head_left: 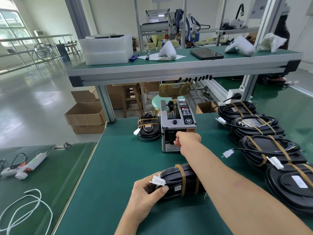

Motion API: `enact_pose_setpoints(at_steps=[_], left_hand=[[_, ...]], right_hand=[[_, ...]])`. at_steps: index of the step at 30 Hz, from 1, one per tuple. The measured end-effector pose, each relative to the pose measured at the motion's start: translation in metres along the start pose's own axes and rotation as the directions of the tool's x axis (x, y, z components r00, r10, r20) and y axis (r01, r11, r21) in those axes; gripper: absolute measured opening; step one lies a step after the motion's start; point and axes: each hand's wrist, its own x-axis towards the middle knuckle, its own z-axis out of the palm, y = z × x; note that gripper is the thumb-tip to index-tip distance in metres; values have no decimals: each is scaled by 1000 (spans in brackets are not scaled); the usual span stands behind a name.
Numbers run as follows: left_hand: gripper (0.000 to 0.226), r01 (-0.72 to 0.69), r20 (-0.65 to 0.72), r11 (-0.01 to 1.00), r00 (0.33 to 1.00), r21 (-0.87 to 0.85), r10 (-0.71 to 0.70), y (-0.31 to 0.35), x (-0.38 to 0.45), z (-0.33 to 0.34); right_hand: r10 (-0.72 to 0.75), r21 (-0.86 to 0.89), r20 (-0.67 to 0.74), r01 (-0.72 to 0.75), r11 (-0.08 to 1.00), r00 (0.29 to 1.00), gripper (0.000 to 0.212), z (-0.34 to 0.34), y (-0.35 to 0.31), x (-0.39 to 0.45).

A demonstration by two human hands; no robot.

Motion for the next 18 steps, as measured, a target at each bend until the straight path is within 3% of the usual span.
enact_pose_setpoints(at_steps=[7,12,18], left_hand=[[49,0,3,1000,1000,7,0,3,-2,1],[49,3,4,1000,1000,25,-3,4,-2,1],[47,-9,13,999,1000,52,8,3,-2,-1]], right_hand=[[-32,-200,22,35,979,999,24,-14,-9,-15],[-209,-296,164,251,922,964,5,-73,-17,-33],[-380,-279,222,432,858,898,10,-148,-7,-60]])
